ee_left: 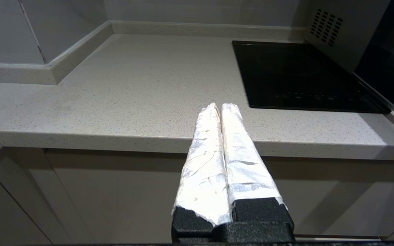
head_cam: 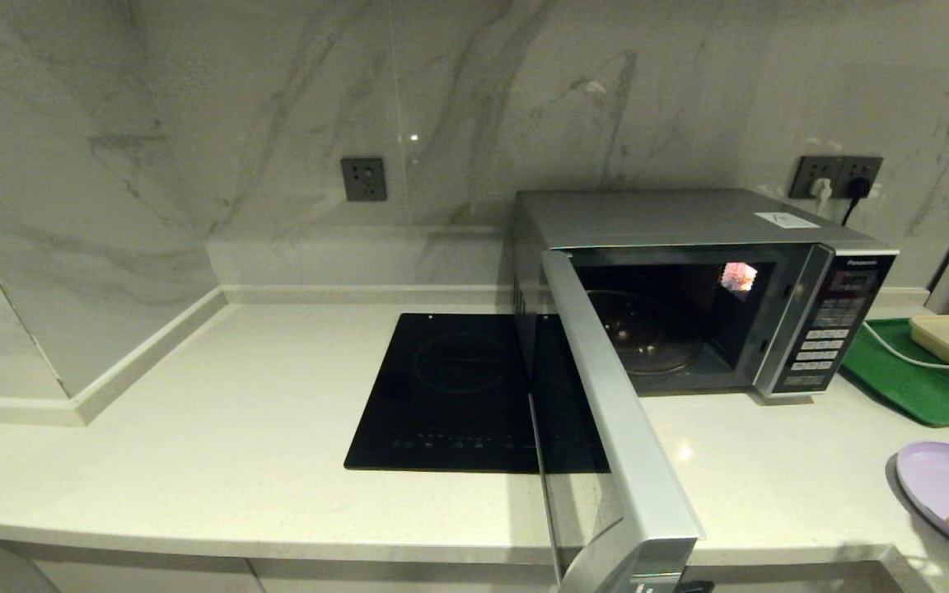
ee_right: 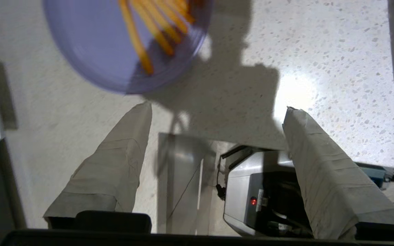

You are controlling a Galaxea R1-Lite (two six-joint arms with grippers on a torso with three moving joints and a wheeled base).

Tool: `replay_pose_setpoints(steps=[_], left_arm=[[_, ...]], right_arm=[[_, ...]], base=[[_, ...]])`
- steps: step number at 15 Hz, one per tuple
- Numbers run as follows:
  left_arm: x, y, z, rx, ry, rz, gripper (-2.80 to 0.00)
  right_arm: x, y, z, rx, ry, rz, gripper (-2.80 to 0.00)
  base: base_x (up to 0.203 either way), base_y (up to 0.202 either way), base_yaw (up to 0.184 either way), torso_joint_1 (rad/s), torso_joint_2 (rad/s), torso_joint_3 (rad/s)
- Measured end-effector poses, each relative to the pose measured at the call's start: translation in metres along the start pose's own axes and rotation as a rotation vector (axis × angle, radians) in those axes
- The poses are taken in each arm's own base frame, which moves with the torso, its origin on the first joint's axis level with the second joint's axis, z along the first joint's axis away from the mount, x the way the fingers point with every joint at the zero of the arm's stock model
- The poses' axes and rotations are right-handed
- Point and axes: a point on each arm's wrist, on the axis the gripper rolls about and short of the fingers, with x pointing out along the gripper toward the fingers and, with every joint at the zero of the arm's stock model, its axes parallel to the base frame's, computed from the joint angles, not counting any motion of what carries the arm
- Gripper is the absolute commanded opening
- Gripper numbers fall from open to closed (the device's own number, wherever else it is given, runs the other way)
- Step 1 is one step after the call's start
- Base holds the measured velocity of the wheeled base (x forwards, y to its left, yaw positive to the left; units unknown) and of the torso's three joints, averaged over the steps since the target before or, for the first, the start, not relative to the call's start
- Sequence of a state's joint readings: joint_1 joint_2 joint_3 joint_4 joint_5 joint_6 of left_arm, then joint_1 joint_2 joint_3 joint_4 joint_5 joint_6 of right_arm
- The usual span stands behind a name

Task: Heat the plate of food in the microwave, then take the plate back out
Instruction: Put the plate in the microwave oven

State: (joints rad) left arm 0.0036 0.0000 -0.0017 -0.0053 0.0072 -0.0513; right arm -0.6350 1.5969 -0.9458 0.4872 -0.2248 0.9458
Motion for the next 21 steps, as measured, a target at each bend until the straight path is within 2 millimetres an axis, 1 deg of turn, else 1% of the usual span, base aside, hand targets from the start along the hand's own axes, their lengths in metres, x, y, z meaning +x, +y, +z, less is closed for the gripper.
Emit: replay_pose_setpoints(steps=[2, 5, 8, 12, 17, 21], left_arm=[[0.0, 0.0, 0.0, 0.0, 0.0, 0.0, -2.8], [0.0, 0.0, 0.0, 0.0, 0.0, 0.0, -2.8], [0.0, 0.0, 0.0, 0.0, -0.001, 0.0, -2.8], [0.0, 0.0, 0.0, 0.0, 0.0, 0.0, -2.8], [0.0, 0.0, 0.0, 0.0, 0.0, 0.0, -2.8], [0.0, 0.0, 0.0, -0.001, 0.0, 0.0, -2.8]], right_arm=[[0.024, 0.005, 0.005, 0.033, 0.017, -0.069, 0.0], [0.06, 0.015, 0.008, 0.061, 0.026, -0.139, 0.0], [0.085, 0.022, 0.01, 0.068, 0.035, -0.174, 0.0], [0.105, 0.023, 0.012, 0.084, 0.058, -0.217, 0.0], [0.123, 0.016, 0.022, 0.133, 0.053, -0.236, 0.0], [0.133, 0.013, 0.024, 0.143, 0.059, -0.25, 0.0]], base=[[0.0, 0.0, 0.0, 0.0, 0.0, 0.0], [0.0, 0.0, 0.0, 0.0, 0.0, 0.0], [0.0, 0.0, 0.0, 0.0, 0.0, 0.0], [0.0, 0.0, 0.0, 0.0, 0.0, 0.0], [0.0, 0.0, 0.0, 0.0, 0.0, 0.0], [0.0, 0.0, 0.0, 0.0, 0.0, 0.0]])
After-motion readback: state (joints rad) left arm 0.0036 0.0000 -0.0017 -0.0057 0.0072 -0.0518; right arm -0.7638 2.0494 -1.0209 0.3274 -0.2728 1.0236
